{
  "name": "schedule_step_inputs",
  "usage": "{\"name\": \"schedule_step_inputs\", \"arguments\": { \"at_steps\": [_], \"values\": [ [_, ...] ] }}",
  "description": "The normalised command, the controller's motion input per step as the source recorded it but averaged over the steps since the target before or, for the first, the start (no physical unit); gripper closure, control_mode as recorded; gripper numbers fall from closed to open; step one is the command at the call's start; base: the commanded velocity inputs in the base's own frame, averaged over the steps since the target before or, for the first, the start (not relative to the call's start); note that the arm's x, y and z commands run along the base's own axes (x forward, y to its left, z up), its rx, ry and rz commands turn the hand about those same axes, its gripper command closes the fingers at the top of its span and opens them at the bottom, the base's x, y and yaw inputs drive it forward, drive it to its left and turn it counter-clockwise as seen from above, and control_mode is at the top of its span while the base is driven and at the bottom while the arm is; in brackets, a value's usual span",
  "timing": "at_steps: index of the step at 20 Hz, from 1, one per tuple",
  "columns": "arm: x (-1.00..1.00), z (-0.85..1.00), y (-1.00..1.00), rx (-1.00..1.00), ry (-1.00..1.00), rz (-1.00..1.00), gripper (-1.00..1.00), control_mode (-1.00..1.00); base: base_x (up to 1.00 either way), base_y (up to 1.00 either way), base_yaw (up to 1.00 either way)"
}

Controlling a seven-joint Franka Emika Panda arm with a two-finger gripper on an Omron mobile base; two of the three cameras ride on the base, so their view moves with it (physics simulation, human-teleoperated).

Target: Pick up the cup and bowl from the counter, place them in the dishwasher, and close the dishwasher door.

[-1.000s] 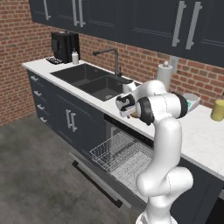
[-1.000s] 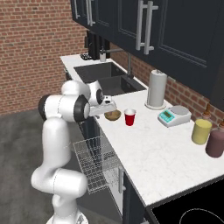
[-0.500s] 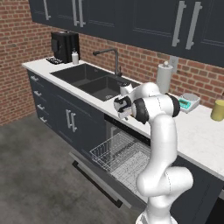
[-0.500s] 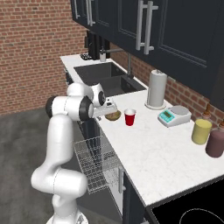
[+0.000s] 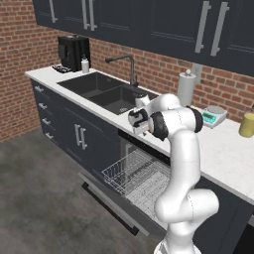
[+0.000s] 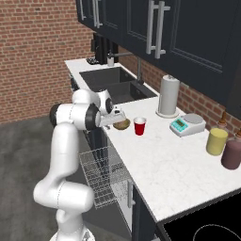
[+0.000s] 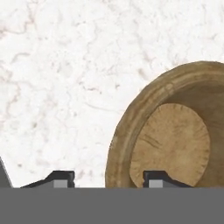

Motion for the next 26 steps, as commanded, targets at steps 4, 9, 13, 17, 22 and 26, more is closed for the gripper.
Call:
{"name": "schedule_step_inputs", "arguments": {
  "at_steps": [4,9,13,17,22,26],
  "values": [
    [-0.01,-0.12,0.0,0.0,0.0,0.0,1.0,-1.0,0.0,0.0,0.0],
    [-0.62,-0.02,0.03,0.0,-0.06,0.0,1.0,-1.0,0.0,0.0,0.0],
    [-1.0,0.02,0.33,0.0,-0.14,0.0,1.0,-1.0,0.0,0.0,0.0],
    [-1.0,0.03,0.59,0.0,-0.09,0.0,1.0,-1.0,0.0,0.0,0.0],
    [-1.0,-0.22,0.73,0.0,0.0,0.0,1.0,-1.0,0.0,0.0,0.0],
    [-0.89,-0.83,0.4,0.0,0.1,0.0,1.0,-1.0,0.0,0.0,0.0]
  ]
}}
